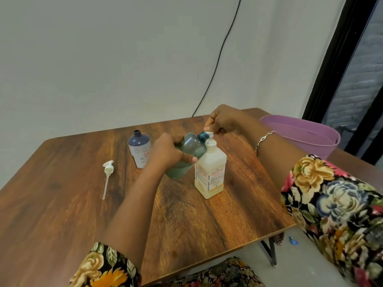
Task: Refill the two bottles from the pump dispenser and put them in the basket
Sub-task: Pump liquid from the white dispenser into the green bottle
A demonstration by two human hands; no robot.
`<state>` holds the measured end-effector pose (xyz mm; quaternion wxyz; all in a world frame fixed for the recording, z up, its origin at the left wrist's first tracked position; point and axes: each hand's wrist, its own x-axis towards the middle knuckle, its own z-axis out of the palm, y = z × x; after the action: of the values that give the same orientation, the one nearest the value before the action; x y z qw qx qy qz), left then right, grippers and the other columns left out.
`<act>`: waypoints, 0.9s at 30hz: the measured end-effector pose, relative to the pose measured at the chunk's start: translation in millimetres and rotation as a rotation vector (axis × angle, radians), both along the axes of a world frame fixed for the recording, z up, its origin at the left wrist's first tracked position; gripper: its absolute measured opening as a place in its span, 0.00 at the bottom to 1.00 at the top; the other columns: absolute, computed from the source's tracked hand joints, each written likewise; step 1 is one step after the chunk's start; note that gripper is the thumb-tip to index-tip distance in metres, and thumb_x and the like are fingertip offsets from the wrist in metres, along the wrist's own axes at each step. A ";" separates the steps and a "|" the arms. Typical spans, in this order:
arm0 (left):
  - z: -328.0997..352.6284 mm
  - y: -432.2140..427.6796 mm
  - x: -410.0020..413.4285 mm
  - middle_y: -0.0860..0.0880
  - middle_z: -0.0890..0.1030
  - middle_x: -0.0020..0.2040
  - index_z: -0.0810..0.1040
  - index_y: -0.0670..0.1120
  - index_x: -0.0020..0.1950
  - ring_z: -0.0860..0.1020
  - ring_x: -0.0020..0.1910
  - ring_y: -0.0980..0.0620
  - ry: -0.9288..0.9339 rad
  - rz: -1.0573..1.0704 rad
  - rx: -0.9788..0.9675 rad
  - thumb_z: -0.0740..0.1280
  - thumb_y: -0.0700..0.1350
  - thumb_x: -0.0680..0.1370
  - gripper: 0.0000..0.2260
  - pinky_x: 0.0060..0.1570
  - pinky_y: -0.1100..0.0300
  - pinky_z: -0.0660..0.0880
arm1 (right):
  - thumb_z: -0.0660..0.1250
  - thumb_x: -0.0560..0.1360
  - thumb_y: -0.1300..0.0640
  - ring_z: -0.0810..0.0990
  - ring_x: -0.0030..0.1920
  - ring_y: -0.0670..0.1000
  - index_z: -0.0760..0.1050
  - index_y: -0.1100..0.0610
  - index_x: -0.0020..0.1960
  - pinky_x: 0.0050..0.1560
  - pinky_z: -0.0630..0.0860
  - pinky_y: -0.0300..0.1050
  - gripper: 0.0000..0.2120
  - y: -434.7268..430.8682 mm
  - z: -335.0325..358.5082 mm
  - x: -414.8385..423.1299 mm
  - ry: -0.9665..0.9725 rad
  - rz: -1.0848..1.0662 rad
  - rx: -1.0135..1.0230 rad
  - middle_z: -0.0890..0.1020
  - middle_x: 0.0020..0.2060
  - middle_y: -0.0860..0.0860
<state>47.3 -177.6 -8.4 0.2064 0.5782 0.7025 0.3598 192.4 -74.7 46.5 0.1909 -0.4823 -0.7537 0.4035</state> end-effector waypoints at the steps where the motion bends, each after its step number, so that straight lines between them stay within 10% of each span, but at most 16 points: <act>1: -3.2 -0.5 1.0 0.46 0.75 0.65 0.70 0.42 0.69 0.73 0.62 0.47 -0.007 0.001 -0.012 0.78 0.45 0.64 0.36 0.63 0.50 0.70 | 0.65 0.73 0.70 0.72 0.32 0.48 0.77 0.64 0.39 0.32 0.72 0.38 0.06 0.0 -3.4 0.6 -0.001 -0.006 -0.003 0.77 0.33 0.55; 27: 3.3 -0.5 -3.9 0.46 0.77 0.63 0.71 0.42 0.68 0.74 0.60 0.47 -0.039 -0.023 0.016 0.78 0.46 0.64 0.34 0.61 0.49 0.72 | 0.68 0.71 0.68 0.75 0.34 0.48 0.78 0.63 0.39 0.35 0.74 0.38 0.03 2.2 5.1 6.9 0.020 0.061 0.056 0.79 0.34 0.55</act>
<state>43.4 -178.1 -5.1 0.2193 0.5808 0.6889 0.3743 199.3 -72.6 51.6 0.1995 -0.4497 -0.7770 0.3927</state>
